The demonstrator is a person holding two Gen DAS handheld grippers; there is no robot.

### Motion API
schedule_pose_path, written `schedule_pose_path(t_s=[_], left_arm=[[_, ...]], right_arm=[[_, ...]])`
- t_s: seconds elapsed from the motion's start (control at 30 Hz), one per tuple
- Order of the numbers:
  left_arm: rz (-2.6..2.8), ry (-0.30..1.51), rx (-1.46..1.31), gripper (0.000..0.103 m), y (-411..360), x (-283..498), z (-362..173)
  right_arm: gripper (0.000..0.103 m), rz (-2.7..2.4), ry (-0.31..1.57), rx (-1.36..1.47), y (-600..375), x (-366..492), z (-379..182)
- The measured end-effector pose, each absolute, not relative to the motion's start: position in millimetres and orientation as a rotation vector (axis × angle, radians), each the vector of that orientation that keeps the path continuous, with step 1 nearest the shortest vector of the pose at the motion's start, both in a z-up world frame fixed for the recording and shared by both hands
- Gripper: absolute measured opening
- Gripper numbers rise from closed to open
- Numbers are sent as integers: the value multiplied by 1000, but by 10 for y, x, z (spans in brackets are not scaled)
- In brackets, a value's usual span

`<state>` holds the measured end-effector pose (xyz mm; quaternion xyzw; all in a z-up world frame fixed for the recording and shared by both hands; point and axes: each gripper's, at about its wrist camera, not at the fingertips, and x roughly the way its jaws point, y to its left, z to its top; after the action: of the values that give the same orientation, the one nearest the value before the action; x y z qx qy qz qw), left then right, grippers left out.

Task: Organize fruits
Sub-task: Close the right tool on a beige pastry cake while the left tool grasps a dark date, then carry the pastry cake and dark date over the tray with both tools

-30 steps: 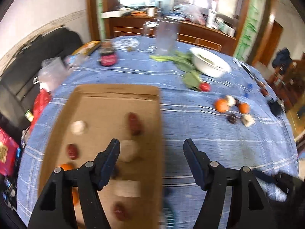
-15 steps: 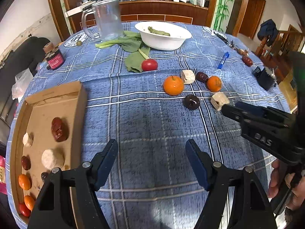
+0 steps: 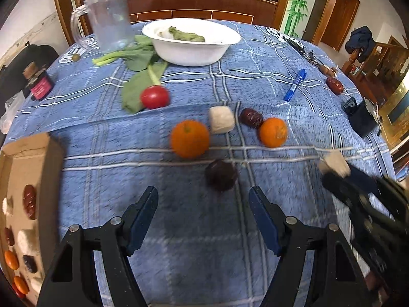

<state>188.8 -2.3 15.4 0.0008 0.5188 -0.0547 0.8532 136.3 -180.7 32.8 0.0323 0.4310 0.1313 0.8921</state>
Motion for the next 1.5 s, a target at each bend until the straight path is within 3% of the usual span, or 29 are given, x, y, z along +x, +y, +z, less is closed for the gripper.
schedule_pose_path(t_s=[0.03,0.07,0.13,0.83,1.5], left_arm=[[-122,1092,-8,63,-43,1911,134],[-131,1096,-19,38,-66,1942,99],[-135,1070,-2,22,-91,1945,102],[-217,992,-18,22,352,753,465],[-126,915,-117,23,1288,286,818]], right_arm=[[34,268,899,80,-1859,1339,321],[34,264,904,92,-1897,1319,316],[34,263,909,110,-1951,1285,303],[34,185,920,86,-1902,413,373],[34,288,910,26,-964,188,592]])
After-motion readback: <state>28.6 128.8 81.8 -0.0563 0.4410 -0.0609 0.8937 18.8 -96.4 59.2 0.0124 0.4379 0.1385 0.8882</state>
